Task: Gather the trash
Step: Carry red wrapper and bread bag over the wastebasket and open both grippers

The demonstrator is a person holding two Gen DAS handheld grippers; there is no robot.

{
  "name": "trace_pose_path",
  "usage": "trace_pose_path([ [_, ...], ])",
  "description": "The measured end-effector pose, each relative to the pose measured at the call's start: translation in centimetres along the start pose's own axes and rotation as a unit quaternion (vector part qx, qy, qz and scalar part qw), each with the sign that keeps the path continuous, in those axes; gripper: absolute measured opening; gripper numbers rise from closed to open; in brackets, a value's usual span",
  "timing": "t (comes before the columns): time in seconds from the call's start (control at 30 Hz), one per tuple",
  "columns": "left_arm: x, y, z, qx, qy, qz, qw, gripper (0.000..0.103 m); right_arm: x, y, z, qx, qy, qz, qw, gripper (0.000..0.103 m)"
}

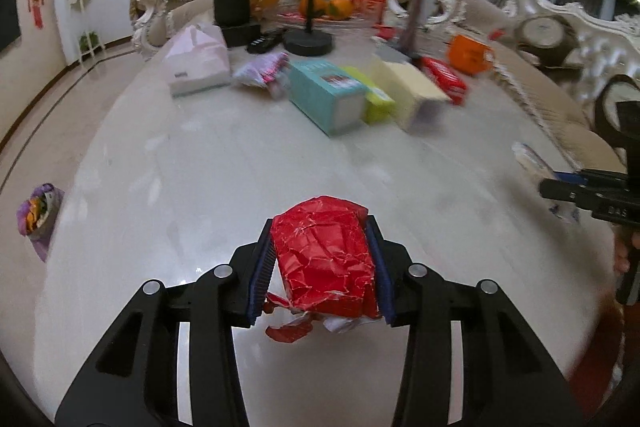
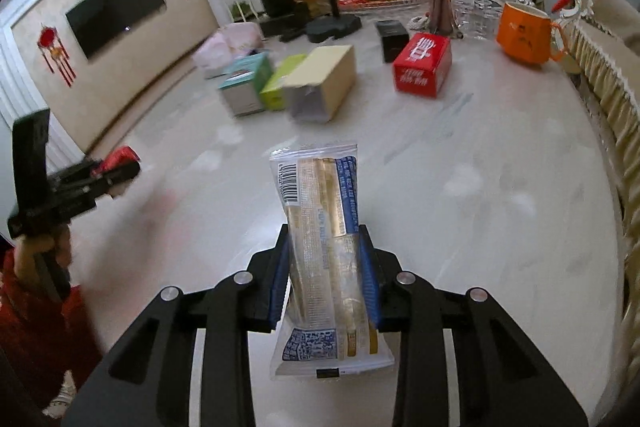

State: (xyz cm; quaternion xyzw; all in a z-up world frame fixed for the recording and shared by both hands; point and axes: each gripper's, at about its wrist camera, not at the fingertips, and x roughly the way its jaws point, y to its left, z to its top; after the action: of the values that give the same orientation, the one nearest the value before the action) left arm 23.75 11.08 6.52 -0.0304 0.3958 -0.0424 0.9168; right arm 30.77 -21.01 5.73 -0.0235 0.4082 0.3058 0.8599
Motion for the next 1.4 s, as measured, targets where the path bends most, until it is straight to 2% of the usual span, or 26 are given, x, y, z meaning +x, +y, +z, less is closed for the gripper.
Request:
trace_pose_path([
  [0.27,-7.8,-5.2,-8.5,0.029,-0.007,-0.065,0.9975,0.043,-6.9,6.4,-8.2,0.012,-0.031,0.065,0.997,0.03],
  [0.4,-11.2,-7.8,-13.6,0.036,0.004,-0.095,0.9948,0.043,-9.6,9.2,-12.4,0.021,-0.041,0.09,0.995,0.03],
  [0.5,-12.7,-9.8,-17.3,0.057,0.017,-0.096,0.9936,0.043,-10.7,11.1,-15.8,0.025,-0.033,0.101,0.994,0.03],
  [0.57,-12.8,-10.9,-19.7,0.068,0.037,-0.1,0.992,0.043,-10.4,11.9,-18.4,0.041,-0.012,0.118,0.992,0.03],
  [0.7,-10.1,-12.0,-24.0,0.066,0.099,-0.106,0.9873,0.043,-8.0,12.0,-22.6,0.077,0.029,0.107,0.991,0.03],
  [0.8,-6.2,-12.3,-26.5,0.051,0.153,-0.108,0.9809,0.043,-4.6,11.1,-25.1,0.096,0.07,0.061,0.991,0.03],
  [0.87,-3.9,-12.6,-27.7,0.052,0.181,-0.096,0.9773,0.043,-2.1,10.1,-26.0,0.112,0.097,0.045,0.988,0.03],
  [1.07,0.4,-12.9,-29.7,0.051,0.228,-0.092,0.9679,0.044,2.4,9.6,-27.4,0.112,0.144,0.018,0.983,0.03],
  [1.17,1.3,-12.6,-30.2,0.036,0.247,-0.102,0.9631,0.053,3.4,9.8,-27.4,0.095,0.148,0.006,0.984,0.03],
  [1.23,1.6,-12.4,-30.4,0.031,0.253,-0.097,0.9622,0.059,3.3,9.8,-27.6,0.094,0.149,-0.003,0.984,0.037],
  [1.27,1.6,-12.3,-30.4,0.028,0.254,-0.093,0.9622,0.06,3.3,9.9,-27.7,0.093,0.149,-0.009,0.984,0.045],
  [1.3,1.5,-12.2,-30.4,0.025,0.256,-0.093,0.9619,0.06,3.2,9.9,-27.8,0.091,0.148,-0.016,0.985,0.066],
  [1.33,1.5,-12.2,-30.6,0.021,0.257,-0.093,0.9618,0.06,3.0,10.0,-27.7,0.086,0.139,-0.029,0.986,0.074],
  [1.4,1.6,-12.0,-30.6,0.016,0.259,-0.094,0.9612,0.06,2.7,10.0,-27.9,0.077,0.131,-0.039,0.988,0.074],
])
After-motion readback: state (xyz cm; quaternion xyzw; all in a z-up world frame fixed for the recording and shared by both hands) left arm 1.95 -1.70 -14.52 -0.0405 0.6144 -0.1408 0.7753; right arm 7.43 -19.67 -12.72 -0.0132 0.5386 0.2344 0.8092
